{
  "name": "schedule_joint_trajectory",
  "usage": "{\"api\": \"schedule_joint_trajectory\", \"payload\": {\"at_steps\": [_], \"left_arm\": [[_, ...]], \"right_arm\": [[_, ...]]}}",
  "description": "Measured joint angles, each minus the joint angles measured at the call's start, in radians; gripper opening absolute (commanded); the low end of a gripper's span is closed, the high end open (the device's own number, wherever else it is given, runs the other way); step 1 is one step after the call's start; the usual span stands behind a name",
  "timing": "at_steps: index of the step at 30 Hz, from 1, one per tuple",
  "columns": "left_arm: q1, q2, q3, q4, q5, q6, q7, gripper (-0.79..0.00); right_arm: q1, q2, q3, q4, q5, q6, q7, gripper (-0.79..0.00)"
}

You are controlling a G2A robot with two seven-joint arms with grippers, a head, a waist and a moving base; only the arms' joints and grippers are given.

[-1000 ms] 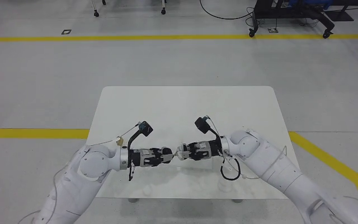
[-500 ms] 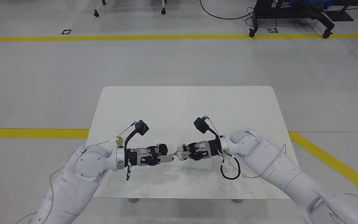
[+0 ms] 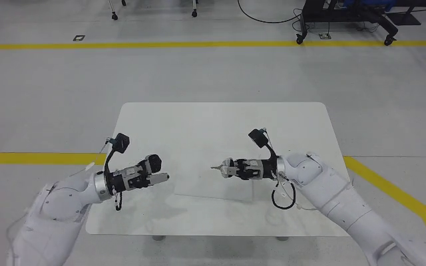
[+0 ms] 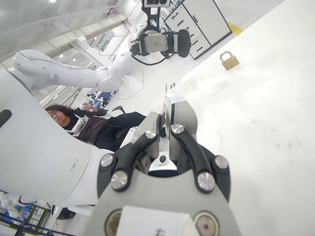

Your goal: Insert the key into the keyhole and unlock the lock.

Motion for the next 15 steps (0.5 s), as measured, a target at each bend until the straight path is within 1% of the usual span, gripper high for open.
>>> {"api": "schedule_joint_trajectory", "payload": {"at_steps": [2, 3, 4, 5, 6, 9, 13, 14, 15], "left_arm": [[0.007, 0.014, -0.028, -0.033, 0.020, 0.054, -0.101, 0.000], [-0.001, 0.022, -0.044, -0.044, 0.010, 0.105, -0.186, 0.000], [-0.005, 0.024, -0.050, -0.046, 0.000, 0.134, -0.238, 0.000], [-0.006, 0.024, -0.050, -0.045, -0.005, 0.147, -0.271, 0.000], [-0.006, 0.024, -0.048, -0.044, -0.007, 0.140, -0.283, 0.000], [-0.006, 0.023, -0.047, -0.044, -0.005, 0.125, -0.230, 0.000], [0.007, 0.024, -0.055, -0.053, 0.018, 0.127, -0.204, 0.000], [0.019, 0.026, -0.065, -0.065, 0.053, 0.136, -0.171, 0.000], [0.040, 0.028, -0.090, -0.089, 0.130, 0.166, -0.104, 0.000]], "right_arm": [[-0.030, 0.013, 0.048, -0.008, 0.006, 0.000, -0.001, -0.785], [-0.049, 0.019, 0.082, -0.006, 0.007, 0.000, -0.008, -0.785], [-0.056, 0.022, 0.100, -0.003, 0.006, 0.000, -0.013, -0.785], [-0.058, 0.022, 0.105, -0.001, 0.005, 0.000, -0.014, -0.785], [-0.058, 0.022, 0.102, 0.000, 0.005, 0.000, -0.014, -0.785], [-0.057, 0.021, 0.098, -0.001, 0.005, 0.000, -0.013, -0.785], [-0.057, 0.021, 0.099, -0.001, 0.005, 0.000, -0.013, -0.785], [-0.057, 0.021, 0.099, -0.001, 0.005, 0.000, -0.013, -0.785], [-0.057, 0.021, 0.099, -0.001, 0.005, 0.000, -0.013, -0.785]]}}
